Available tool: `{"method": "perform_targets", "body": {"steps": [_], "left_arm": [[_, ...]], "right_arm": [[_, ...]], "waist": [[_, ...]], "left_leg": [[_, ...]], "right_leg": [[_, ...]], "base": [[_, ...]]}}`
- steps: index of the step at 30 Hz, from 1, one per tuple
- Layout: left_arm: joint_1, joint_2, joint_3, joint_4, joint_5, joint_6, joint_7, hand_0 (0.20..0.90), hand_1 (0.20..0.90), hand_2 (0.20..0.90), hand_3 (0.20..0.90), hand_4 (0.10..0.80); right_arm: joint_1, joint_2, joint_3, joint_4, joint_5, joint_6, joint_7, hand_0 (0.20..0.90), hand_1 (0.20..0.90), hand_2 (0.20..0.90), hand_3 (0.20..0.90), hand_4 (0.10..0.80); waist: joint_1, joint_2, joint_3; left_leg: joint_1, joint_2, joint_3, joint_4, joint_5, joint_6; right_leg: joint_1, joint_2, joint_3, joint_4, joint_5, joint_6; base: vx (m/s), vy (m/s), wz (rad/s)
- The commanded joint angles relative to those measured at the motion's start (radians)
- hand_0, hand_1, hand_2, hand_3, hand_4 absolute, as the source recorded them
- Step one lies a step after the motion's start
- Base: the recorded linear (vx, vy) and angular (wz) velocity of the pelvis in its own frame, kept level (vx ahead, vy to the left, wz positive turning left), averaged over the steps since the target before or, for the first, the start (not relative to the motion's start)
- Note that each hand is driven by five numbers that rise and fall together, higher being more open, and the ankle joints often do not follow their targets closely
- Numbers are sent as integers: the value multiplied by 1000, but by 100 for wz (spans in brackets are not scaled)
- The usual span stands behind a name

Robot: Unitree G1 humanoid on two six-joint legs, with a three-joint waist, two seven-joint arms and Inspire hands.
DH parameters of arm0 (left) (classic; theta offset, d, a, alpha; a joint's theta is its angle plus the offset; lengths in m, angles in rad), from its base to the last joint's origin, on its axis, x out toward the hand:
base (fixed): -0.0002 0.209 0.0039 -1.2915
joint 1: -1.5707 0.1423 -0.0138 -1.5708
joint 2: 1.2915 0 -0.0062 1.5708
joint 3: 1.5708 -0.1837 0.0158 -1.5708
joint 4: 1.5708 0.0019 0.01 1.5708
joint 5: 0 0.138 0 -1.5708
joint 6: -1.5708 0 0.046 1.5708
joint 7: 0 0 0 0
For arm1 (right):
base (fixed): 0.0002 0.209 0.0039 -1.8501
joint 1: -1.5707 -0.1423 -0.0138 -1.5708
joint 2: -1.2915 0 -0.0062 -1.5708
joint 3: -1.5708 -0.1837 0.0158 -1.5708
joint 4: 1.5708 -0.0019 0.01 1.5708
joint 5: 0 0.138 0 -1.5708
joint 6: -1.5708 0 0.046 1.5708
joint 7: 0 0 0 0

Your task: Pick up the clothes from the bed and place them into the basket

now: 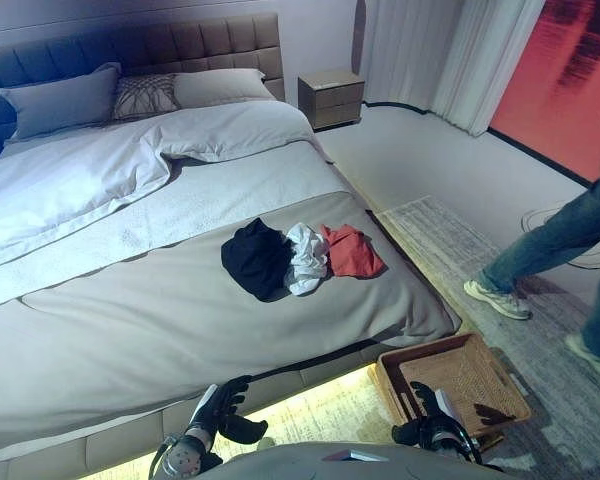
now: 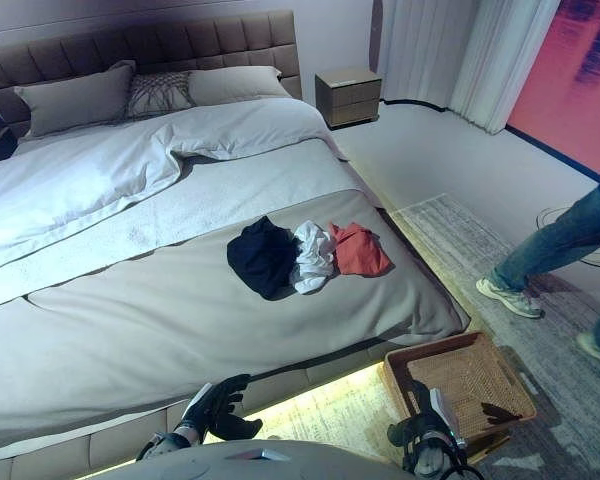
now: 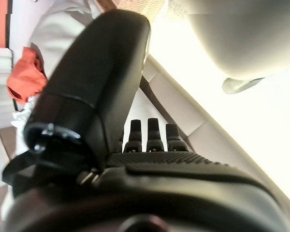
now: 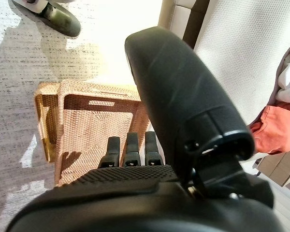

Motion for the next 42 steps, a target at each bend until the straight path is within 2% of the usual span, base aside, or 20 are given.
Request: {"method": "perform_targets", "body": {"steps": [1, 5, 10, 17, 18, 20, 22, 24, 26, 27, 29, 32, 34, 36, 37, 38, 40, 42], "left_arm": [[-121, -17, 48, 24, -27, -49, -15, 900, 900, 900, 900, 800], [-123, -18, 47, 26, -20, -57, 24, 900, 900, 900, 900, 800], [-128, -15, 45, 28, 4, -37, 5, 900, 900, 900, 900, 800], [-132, -7, 30, 13, -16, -45, -14, 900, 900, 900, 900, 800], [-136, 3, 21, -6, -12, -36, -12, 900, 900, 900, 900, 800], [-147, 12, 2, -25, -14, -26, -15, 900, 900, 900, 900, 800], [-169, 32, -22, -54, -53, -27, -24, 900, 900, 900, 900, 800], [-218, 50, -53, -78, -76, -11, -47, 900, 900, 900, 900, 800], [-247, 55, -78, -82, -68, -4, -56, 900, 900, 900, 900, 800], [-254, 60, -100, -78, -54, -12, -44, 900, 900, 900, 900, 800], [-255, 92, -105, -106, -87, -2, -41, 900, 900, 900, 900, 800], [-248, 127, -91, -146, -88, -1, -31, 900, 900, 900, 900, 800], [-247, 153, -98, -183, -104, 11, -14, 900, 900, 900, 900, 800], [-302, 173, -117, -207, -158, 13, 13, 900, 900, 900, 900, 800], [-322, 176, -122, -211, -172, 12, 17, 900, 900, 900, 900, 800], [-359, 174, -128, -224, -203, 8, 26, 900, 900, 900, 900, 800], [-370, 160, -107, -259, -306, 6, 36, 900, 900, 900, 900, 800], [-353, 150, -75, -339, -353, -12, 39, 900, 900, 900, 900, 800]], "right_arm": [[-112, 20, 0, 23, 32, -5, -5, 900, 900, 900, 900, 800], [-114, 25, -2, 38, 47, 5, -9, 900, 900, 900, 900, 800], [-118, 27, -6, 40, 51, 0, 1, 900, 900, 900, 900, 800], [-134, 8, 12, 6, -5, -52, -19, 900, 900, 900, 900, 800], [-149, -6, 37, -28, -76, -50, -33, 900, 900, 900, 900, 800], [-185, -32, 77, -71, -57, -26, -18, 900, 900, 900, 900, 800], [-236, -76, 104, -134, -50, -7, -30, 900, 900, 900, 900, 800], [-320, -112, 114, -155, -4, 28, -44, 900, 900, 900, 900, 800], [-398, -124, 116, -137, 10, 36, -66, 900, 900, 900, 900, 800], [-500, -137, 120, -128, 5, 52, -63, 900, 900, 900, 900, 800], [-607, -165, 154, -183, -12, 89, -73, 900, 900, 900, 900, 800], [-684, -237, 179, -317, -28, 161, -54, 900, 900, 900, 900, 800], [-761, -278, 212, -361, -7, 196, -61, 900, 900, 900, 900, 800], [-900, -298, 244, -350, 4, 217, -80, 900, 900, 900, 900, 800], [-944, -307, 253, -336, 4, 218, -79, 900, 900, 900, 900, 800], [-1050, -337, 274, -291, 14, 224, -56, 900, 900, 900, 900, 800], [-1152, -370, 301, -260, 2, 220, -37, 900, 900, 900, 900, 800], [-1218, -420, 341, -289, 24, 276, -35, 900, 900, 900, 900, 800]], "waist": [[28, -36, 35], [29, -33, 35], [27, -29, 39], [29, -21, 51], [35, -22, 55], [42, -32, 68], [54, -44, 102], [65, -45, 135], [75, -40, 148], [89, -33, 157], [101, -28, 174], [111, -31, 210], [115, -37, 244], [113, -40, 294], [111, -38, 304], [113, -34, 325], [134, -32, 353], [157, -25, 388]], "left_leg": [[105, -45, 11, 7, -208, 34], [104, -47, 7, 7, -206, 35], [102, -46, 9, 7, -202, 34], [103, -47, 6, 7, -200, 34], [107, -45, 8, 7, -198, 32], [94, -48, 13, 73, -218, 31], [16, -55, 14, 192, -231, 19], [-40, -52, 18, 219, -214, 13], [-46, -58, 3, 192, -205, 26], [-31, -62, -10, 155, -197, 43], [-38, -62, 2, 155, -200, 64], [-82, -67, 6, 207, -212, 74], [-112, -70, -8, 252, -224, 73], [-173, -84, -41, 305, -244, 74], [-198, -86, -46, 322, -246, 73], [-266, -92, -49, 369, -244, 69], [-347, -94, -50, 439, -247, 58], [-430, -93, -57, 520, -258, 44]], "right_leg": [[3, -26, -58, 30, -57, 14], [5, -25, -58, 29, -58, 12], [3, -25, -57, 30, -58, 12], [3, -26, -61, 37, -62, 9], [6, -24, -64, 37, -64, 7], [4, -27, -53, 39, -62, 0], [-13, -30, -46, 67, -60, -15], [-47, -40, -60, 104, -58, -16], [-74, -49, -67, 131, -57, -11], [-103, -59, -73, 173, -61, -1], [-161, -65, -68, 291, -104, 4], [-257, -76, -80, 474, -98, 9], [-299, -77, -62, 481, -89, 9], [-369, -77, -15, 423, -71, 8], [-380, -67, 3, 414, -78, 3], [-405, -48, 24, 420, -98, -17], [-444, -53, -8, 456, -119, -33], [-493, -55, -41, 531, -158, -58]], "base": [[-10, -9, 4], [-12, -5, 6], [-6, -4, 1], [-12, -10, 2], [-25, -32, 5], [-29, -1, 4], [-96, 73, 10], [-172, 124, 26], [-51, 160, 42], [33, 208, 42], [-3, 198, 8], [-43, 58, 12], [-43, -56, 1], [-167, -145, 10], [-244, -173, 33], [-201, -134, 62], [-139, -126, 79], [-56, -136, 45]]}}
